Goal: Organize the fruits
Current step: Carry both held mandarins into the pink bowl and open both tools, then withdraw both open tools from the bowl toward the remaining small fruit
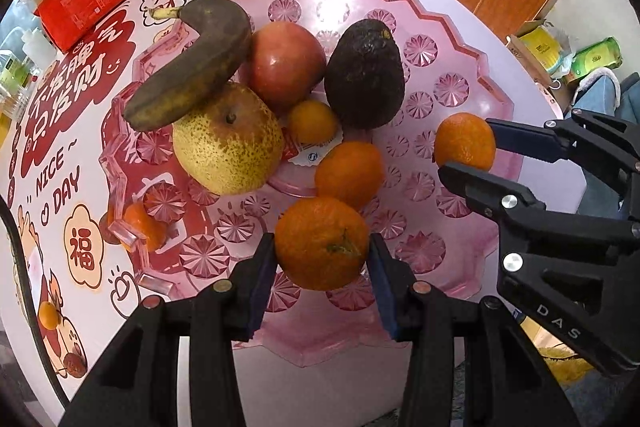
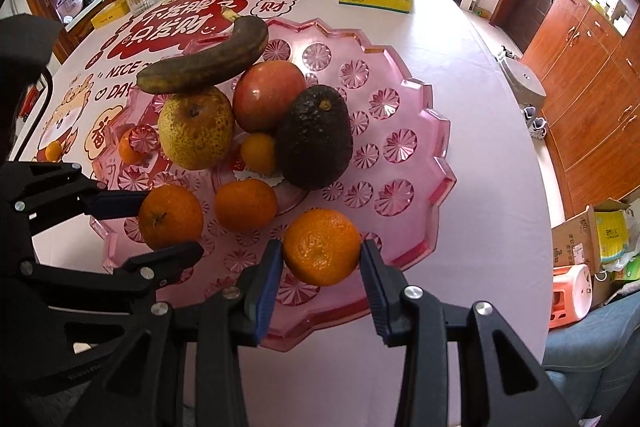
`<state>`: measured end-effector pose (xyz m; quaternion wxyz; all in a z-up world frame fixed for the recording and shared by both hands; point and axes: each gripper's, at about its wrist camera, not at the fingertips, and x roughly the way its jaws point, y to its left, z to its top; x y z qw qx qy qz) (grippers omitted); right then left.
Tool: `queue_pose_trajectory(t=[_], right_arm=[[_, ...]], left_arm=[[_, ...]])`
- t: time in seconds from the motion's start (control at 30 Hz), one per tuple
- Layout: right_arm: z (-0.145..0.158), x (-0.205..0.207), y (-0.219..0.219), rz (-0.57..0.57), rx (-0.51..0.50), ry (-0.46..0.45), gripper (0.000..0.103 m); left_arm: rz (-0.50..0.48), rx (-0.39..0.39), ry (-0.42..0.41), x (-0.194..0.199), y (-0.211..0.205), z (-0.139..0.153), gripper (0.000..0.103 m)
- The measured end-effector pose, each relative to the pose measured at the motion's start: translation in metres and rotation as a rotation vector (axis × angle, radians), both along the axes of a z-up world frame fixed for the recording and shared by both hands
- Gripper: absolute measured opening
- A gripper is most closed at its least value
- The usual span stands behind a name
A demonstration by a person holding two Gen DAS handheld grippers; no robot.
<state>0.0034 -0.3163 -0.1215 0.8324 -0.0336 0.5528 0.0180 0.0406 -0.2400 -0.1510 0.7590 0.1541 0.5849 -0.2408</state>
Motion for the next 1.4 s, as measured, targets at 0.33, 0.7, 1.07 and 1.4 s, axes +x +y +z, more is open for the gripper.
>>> queue_pose_trajectory(t=[0.33, 0.7, 1.07, 1.4], right_arm=[[0.002, 0.004, -0.005, -0.029, 0.050, -0.002, 0.048], [0.011, 0.002, -0.008, -0.062, 0.062, -0.036, 0.055], [0.015, -0.003, -0.007, -0.080, 0.075, -0.050, 0.055], [0.019, -0.009, 0.005, -0.087, 0.103, -0.061, 0.055]], left_arm=[[0.000, 0.018, -0.044, -0.003, 0.003, 0.008, 0.085], [0.018, -0.002, -0.050, -0.006, 0.011, 0.016, 0.087], [0.030, -0.006, -0.094, -0.014, 0.021, 0.030, 0.087], [0.059, -0.029, -0.125, -0.024, 0.046, 0.048, 0.087]])
